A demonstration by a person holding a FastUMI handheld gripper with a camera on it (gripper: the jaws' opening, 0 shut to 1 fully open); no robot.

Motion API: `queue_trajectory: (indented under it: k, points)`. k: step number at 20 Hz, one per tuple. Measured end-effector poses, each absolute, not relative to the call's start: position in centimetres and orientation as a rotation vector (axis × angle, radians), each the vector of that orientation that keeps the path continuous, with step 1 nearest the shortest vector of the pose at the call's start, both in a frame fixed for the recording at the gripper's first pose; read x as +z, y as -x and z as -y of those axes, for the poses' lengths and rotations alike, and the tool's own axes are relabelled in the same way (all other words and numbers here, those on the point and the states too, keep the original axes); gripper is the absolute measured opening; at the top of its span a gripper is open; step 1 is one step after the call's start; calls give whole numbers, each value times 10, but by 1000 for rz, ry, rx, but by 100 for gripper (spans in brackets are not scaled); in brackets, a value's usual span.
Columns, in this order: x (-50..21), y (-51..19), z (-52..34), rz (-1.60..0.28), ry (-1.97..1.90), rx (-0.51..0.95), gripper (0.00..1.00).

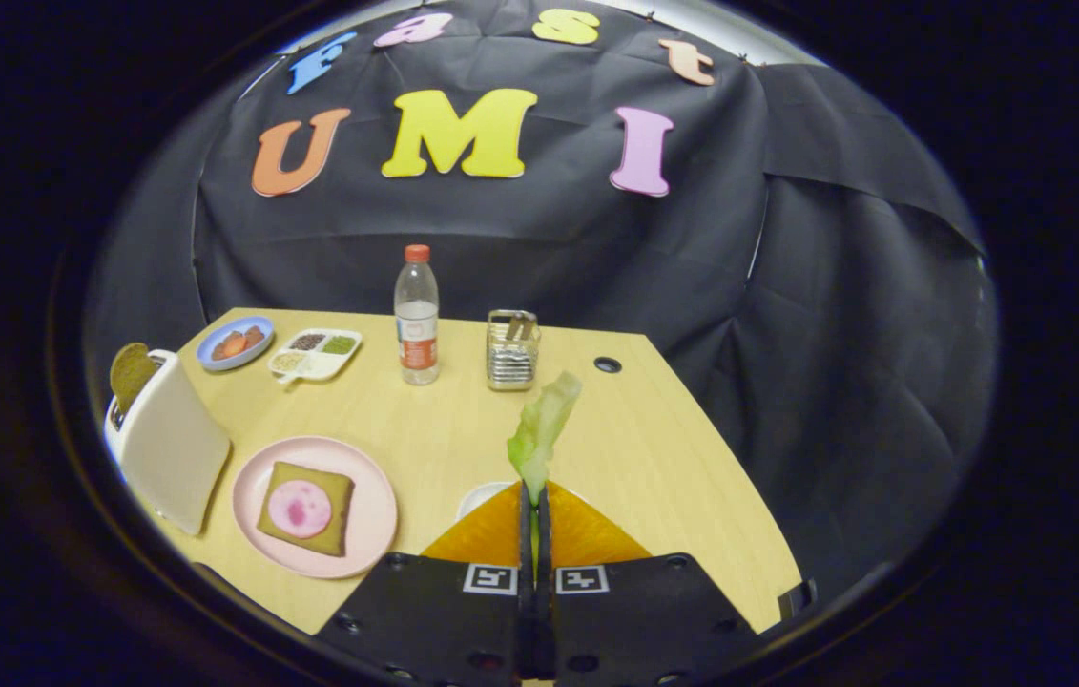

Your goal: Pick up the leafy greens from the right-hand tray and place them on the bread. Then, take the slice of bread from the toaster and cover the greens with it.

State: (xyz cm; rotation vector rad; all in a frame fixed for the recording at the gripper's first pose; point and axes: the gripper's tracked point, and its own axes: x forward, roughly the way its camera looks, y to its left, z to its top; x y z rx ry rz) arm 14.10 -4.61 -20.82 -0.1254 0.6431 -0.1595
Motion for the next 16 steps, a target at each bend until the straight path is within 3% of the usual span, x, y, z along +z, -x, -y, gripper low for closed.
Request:
queue_trajectory:
  k: [8, 16]
  points:
    - [-200, -129, -63, -589, 167, -79, 0]
    - [-237, -123, -176, -625, 170, 68, 0]
